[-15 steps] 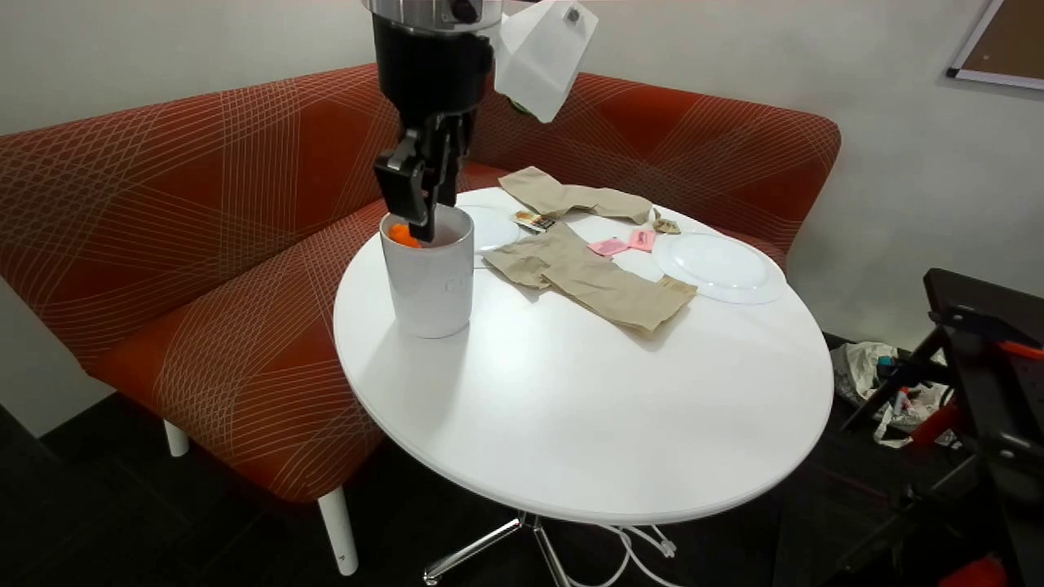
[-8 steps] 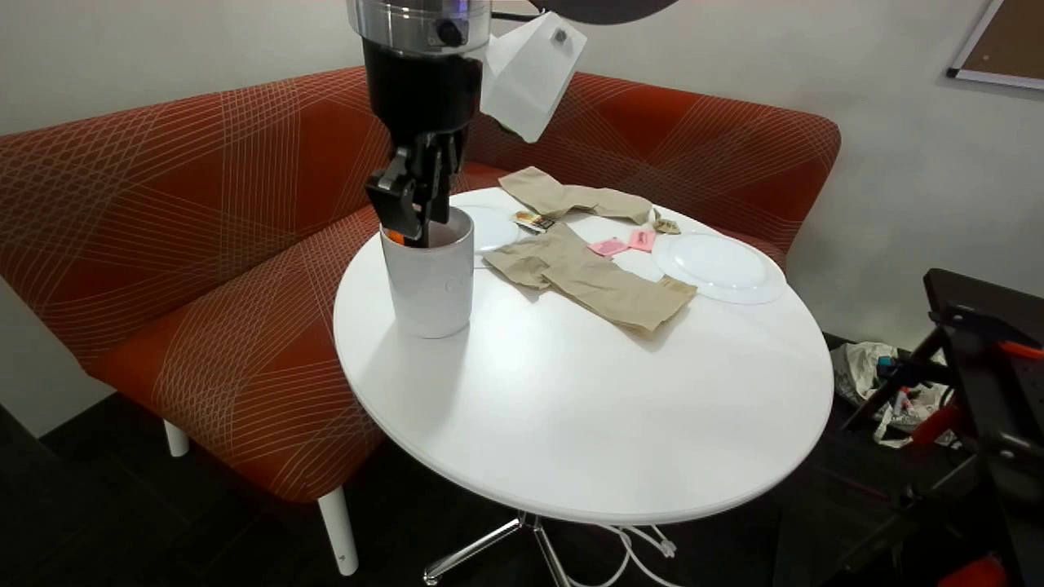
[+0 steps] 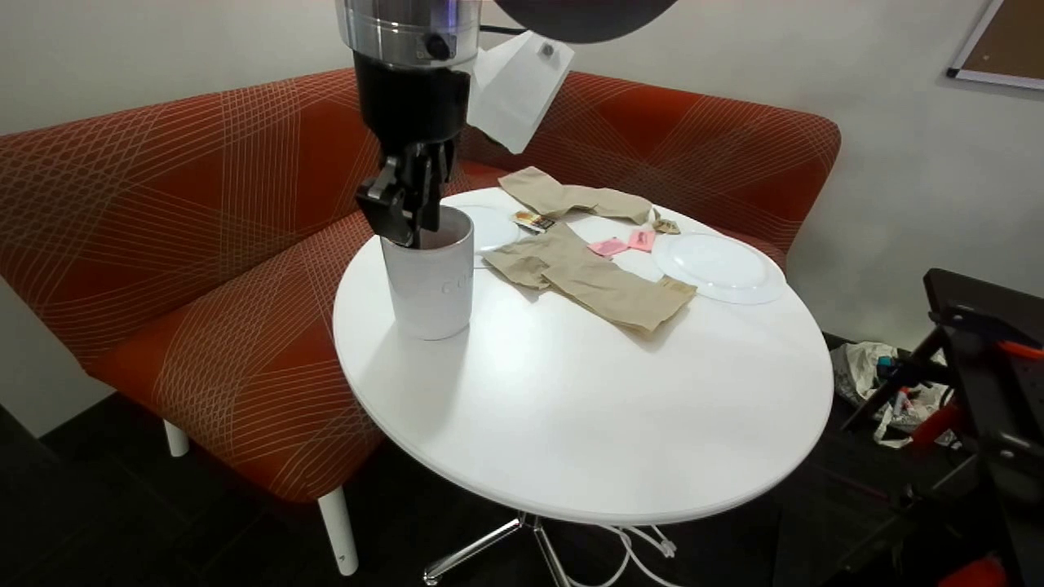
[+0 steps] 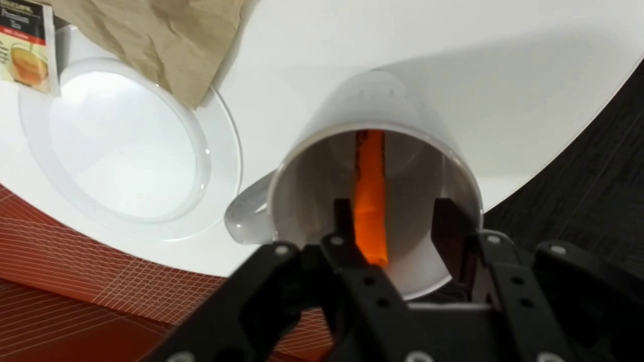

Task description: Take the marker out of the mug and put it on the table

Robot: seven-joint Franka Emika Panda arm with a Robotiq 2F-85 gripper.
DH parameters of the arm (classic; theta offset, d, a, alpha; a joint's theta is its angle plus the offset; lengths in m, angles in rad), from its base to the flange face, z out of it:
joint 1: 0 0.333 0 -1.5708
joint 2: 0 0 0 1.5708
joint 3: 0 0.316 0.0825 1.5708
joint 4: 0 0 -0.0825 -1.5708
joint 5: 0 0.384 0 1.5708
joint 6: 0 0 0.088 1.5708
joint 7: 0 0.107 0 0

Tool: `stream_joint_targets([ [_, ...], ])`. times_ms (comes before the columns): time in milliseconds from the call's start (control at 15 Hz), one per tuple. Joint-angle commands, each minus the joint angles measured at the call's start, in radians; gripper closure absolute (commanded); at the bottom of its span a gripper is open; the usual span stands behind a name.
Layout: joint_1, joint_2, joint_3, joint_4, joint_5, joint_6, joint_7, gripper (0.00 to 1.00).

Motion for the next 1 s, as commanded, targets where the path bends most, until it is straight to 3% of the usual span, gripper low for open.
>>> stream_joint_targets([
  [0, 0.003, 0.034, -0.009, 0.042, 0.026, 0.029, -0.031, 0.54],
  [533, 0.003, 0.059, -0.022, 0.063, 0.025, 0.089, -0.025, 0.58],
  [600, 0.004, 0.061, -0.024, 0.064, 0.024, 0.094, -0.023, 0.65],
  [667, 0.004, 0.062, -0.025, 0.066, 0.024, 0.099, -0.024, 0.81],
  [800, 0.007, 0.061, -0.033, 0.065, 0.020, 0.110, -0.021, 0.99],
  [933, 0.009, 0.052, -0.037, 0.055, 0.016, 0.119, -0.022, 0.95],
])
